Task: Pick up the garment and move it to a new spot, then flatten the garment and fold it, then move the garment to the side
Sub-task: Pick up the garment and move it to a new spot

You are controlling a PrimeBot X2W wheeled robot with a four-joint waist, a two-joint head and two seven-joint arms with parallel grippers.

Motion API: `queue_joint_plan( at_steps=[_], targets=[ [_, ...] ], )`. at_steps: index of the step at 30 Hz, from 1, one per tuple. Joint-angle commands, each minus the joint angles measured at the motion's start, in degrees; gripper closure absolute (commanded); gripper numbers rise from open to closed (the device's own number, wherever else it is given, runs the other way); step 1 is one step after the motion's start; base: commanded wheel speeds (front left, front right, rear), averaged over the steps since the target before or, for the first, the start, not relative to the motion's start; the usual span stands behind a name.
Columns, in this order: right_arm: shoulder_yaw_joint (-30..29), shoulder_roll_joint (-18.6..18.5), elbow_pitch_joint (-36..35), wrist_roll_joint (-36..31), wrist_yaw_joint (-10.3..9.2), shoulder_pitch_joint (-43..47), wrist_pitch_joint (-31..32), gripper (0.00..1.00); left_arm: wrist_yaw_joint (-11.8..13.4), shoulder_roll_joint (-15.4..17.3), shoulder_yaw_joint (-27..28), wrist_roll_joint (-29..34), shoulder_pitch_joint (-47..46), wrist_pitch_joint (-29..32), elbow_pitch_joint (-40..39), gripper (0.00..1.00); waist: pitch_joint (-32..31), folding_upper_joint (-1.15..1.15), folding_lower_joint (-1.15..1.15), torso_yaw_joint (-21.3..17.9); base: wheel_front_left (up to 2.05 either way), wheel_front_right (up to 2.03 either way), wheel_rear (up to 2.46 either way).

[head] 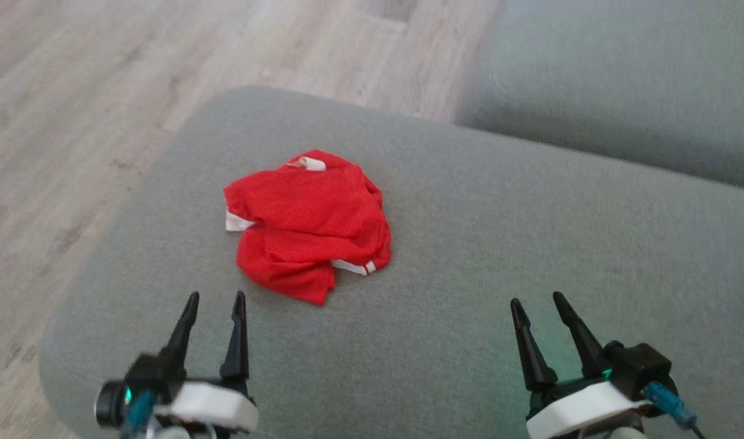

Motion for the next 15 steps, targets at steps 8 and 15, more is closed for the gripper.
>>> queue_joint_plan(
  at_steps=[8, 15],
  targets=[
    [-1.18, -0.29, -2.65, -2.6, -0.04, -5.52, -0.63, 0.0, -2.02, 4.41, 2.32, -1.95, -17.0, 9.44, 11.78, 0.0, 8.28, 0.0, 0.0, -6.46, 0.0, 0.0, 0.0],
    [-1.56, -0.29, -2.72, -3.3, -0.04, -7.52, -0.63, 0.0, -3.24, 6.01, 2.19, -5.31, -24.14, 15.36, 22.14, 0.0, 11.2, 0.0, 0.0, -9.02, 0.0, 0.0, 0.0]
  ],
)
